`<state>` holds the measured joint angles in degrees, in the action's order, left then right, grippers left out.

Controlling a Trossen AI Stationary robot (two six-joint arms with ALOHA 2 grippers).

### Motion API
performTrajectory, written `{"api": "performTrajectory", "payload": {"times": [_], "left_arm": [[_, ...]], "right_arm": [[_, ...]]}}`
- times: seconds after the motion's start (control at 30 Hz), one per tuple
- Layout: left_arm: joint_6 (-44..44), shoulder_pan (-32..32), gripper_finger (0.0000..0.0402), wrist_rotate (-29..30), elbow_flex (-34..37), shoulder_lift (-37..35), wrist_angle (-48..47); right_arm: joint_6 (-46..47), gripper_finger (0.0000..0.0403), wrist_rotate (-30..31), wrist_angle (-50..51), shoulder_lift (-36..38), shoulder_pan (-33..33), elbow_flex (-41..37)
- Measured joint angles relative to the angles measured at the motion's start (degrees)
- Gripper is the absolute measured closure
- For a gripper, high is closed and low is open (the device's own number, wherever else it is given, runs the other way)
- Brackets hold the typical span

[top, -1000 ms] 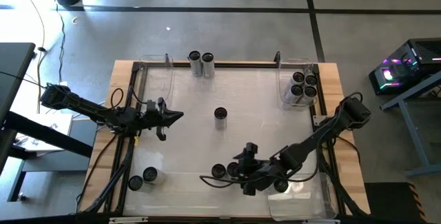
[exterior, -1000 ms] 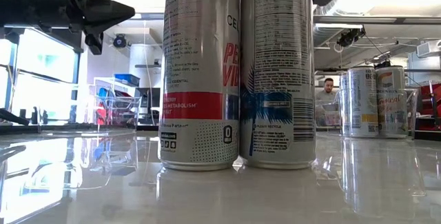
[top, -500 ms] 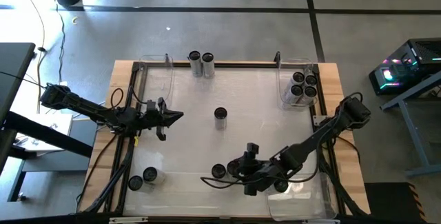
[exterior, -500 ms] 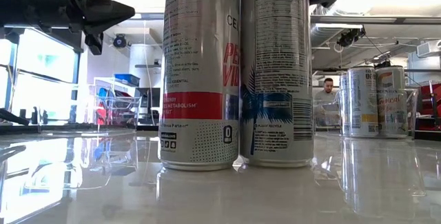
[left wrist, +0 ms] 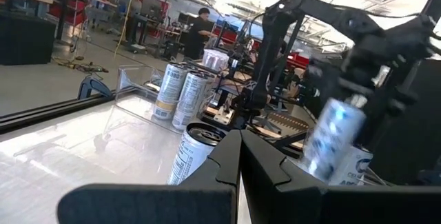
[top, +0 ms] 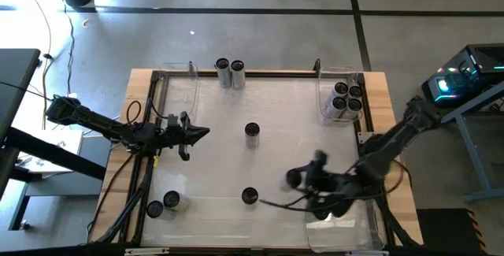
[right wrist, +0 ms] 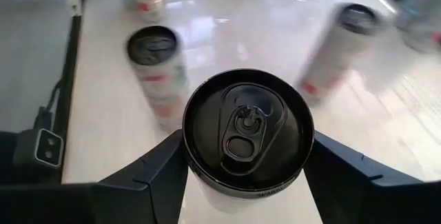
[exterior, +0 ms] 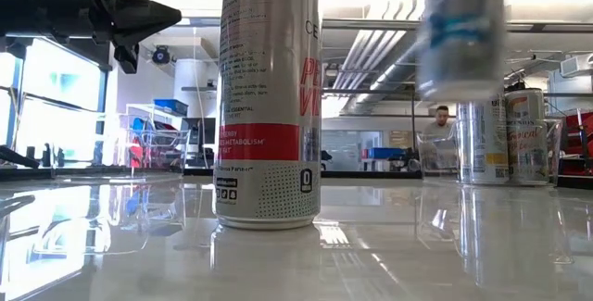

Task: Sort soda cans
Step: Put the blue soda can into the bottom right transparent bin

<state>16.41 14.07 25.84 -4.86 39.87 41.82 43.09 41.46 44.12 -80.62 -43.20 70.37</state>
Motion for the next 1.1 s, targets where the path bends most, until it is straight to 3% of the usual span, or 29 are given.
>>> {"api": "performTrajectory", "payload": {"times": [0.27, 0.47, 0.67, 0.87, 1.1], "left_arm": [[0.0, 0.0, 0.0401, 0.0, 0.0, 0.0, 0.0], [-0.1, 0.0, 0.0401, 0.0, 0.0, 0.0, 0.0], [0.0, 0.0, 0.0401, 0.0, 0.0, 0.0, 0.0], [0.0, 0.0, 0.0401, 0.0, 0.0, 0.0, -0.2], [0.0, 0.0, 0.0401, 0.0, 0.0, 0.0, -0.1]], "right_arm": [[31.3, 0.0170, -1.7, 33.7, 8.7, -9.2, 0.1], [41.3, 0.0170, -7.4, 44.6, 10.7, -14.2, 2.4], [41.4, 0.0170, -9.8, 45.6, 8.5, -17.9, 13.1], [44.1, 0.0170, -12.5, 42.6, 0.3, -22.8, 21.1], [54.7, 0.0170, -4.1, 38.6, -12.3, -29.2, 23.4]]}}
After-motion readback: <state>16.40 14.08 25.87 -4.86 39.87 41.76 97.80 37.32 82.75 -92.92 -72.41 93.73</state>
